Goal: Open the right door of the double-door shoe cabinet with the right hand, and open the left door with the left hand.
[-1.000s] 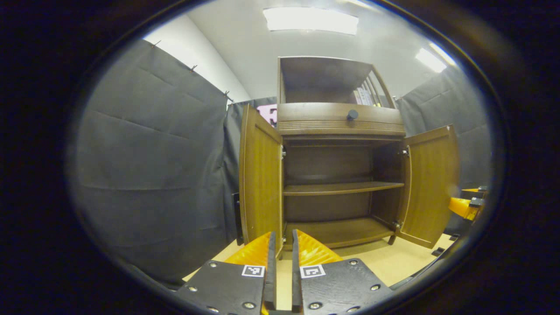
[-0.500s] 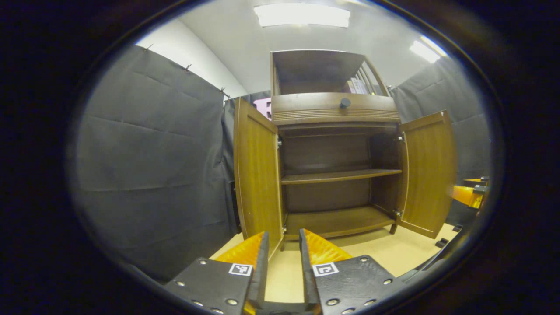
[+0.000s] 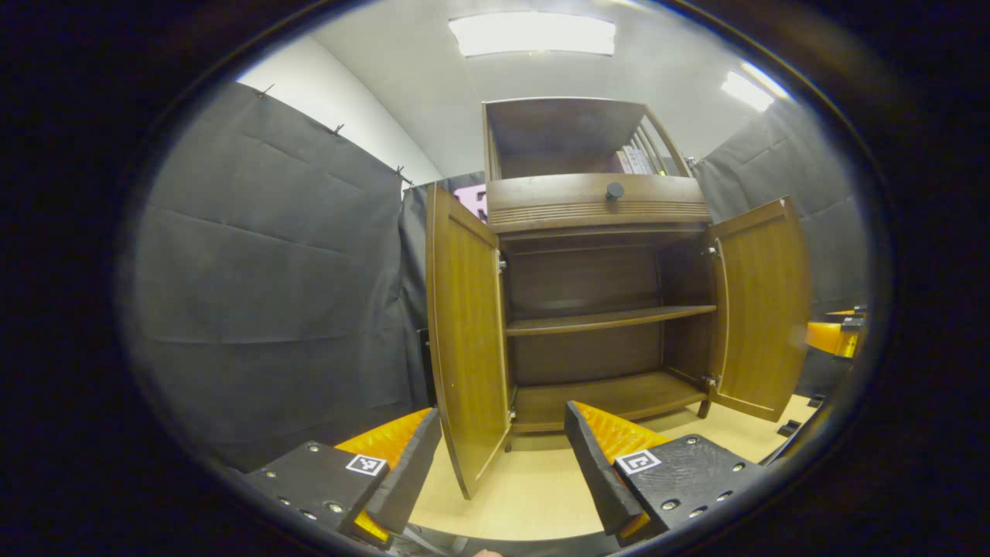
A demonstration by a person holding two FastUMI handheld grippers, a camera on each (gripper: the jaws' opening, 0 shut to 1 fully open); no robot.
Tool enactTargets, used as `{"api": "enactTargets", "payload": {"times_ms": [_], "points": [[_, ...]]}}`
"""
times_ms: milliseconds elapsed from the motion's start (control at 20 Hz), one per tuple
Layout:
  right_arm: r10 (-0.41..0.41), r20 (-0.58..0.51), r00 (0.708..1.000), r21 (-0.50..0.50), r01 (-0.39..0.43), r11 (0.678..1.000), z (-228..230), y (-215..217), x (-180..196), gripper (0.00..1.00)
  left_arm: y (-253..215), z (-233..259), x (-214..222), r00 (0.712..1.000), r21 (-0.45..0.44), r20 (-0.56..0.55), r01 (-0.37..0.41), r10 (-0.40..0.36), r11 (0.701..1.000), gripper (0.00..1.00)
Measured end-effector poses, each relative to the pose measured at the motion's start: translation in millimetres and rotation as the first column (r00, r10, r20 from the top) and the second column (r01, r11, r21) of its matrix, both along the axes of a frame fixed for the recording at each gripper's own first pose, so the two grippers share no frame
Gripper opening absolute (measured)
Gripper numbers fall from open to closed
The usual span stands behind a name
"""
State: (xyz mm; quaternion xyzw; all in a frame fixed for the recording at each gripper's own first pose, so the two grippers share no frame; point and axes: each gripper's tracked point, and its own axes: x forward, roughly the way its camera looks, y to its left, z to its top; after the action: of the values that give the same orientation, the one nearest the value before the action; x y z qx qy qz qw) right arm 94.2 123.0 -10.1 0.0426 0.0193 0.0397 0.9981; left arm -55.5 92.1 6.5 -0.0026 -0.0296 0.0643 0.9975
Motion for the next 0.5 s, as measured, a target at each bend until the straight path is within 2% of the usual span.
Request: {"api": "enactTargets", "payload": {"times_ms": [150, 200, 250, 300, 350, 400, 500], "points": [[-0.008, -0.002, 1.0, 0.006, 0.008, 1.0, 1.6, 0.6, 0.3, 0.94, 2.1, -0.6, 2.1, 1.0, 0.0, -0.002, -0.004, 0.004, 1.0, 0.97], [-0.012, 0.0, 1.0, 0.008, 0.012, 1.0, 2.4, -0.1, 1.3, 0.94, 2.1, 0.4, 2.4, 1.0, 0.006, 0.0, -0.004, 0.004, 1.0, 0.91], [-0.015, 0.001, 1.0, 0.01, 0.015, 1.0, 3.5, 0.0, 1.9, 0.94, 1.6, 0.4, 1.6, 1.0, 0.009, 0.002, -0.003, 0.003, 1.0, 0.97], [-0.015, 0.002, 1.0, 0.012, 0.015, 1.0, 4.2, 1.4, 2.3, 0.94, 1.2, 1.7, 1.8, 1.0, 0.013, 0.005, -0.001, 0.001, 1.0, 0.97], [-0.015, 0.003, 1.0, 0.012, 0.015, 1.0, 4.5, 1.6, 3.7, 0.94, 1.4, 2.6, 0.7, 1.0, 0.017, 0.008, 0.0, 0.0, 1.0, 0.91], [-0.015, 0.003, 1.0, 0.012, 0.015, 1.0, 4.9, 2.1, 4.6, 0.94, 1.1, 3.4, -0.2, 1.0, 0.021, 0.009, 0.001, -0.001, 1.0, 0.96], [-0.014, 0.004, 1.0, 0.012, 0.013, 1.0, 5.4, 3.5, 5.9, 0.94, 2.7, 4.1, 0.1, 1.0, 0.024, 0.014, -0.001, 0.001, 1.0, 0.94]]}}
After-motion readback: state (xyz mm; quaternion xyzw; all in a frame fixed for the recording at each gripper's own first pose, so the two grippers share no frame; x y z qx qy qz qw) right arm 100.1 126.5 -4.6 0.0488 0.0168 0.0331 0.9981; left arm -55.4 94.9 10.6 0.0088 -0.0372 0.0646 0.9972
